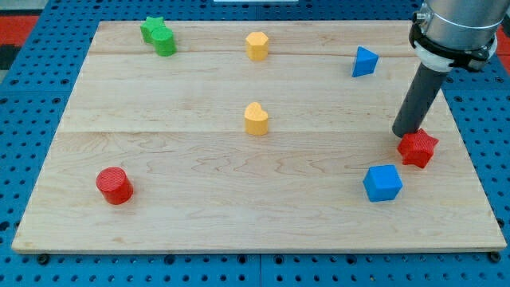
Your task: Move the red star to the right of the blue cube
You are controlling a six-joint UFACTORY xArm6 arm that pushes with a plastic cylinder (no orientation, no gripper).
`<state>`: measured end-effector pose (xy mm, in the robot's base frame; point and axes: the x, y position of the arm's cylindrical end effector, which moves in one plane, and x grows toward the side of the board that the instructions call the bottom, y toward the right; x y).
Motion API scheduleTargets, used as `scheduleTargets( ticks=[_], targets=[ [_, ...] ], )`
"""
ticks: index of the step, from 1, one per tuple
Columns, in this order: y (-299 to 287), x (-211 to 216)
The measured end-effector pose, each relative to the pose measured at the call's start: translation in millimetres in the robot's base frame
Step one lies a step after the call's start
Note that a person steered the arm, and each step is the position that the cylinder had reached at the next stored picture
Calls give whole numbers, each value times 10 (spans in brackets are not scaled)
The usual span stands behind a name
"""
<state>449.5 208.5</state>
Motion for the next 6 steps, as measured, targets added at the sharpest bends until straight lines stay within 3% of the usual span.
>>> scheduleTargets(
  ticks=[2,6],
  targets=[
    [-45,-201],
    [37,442]
  ],
)
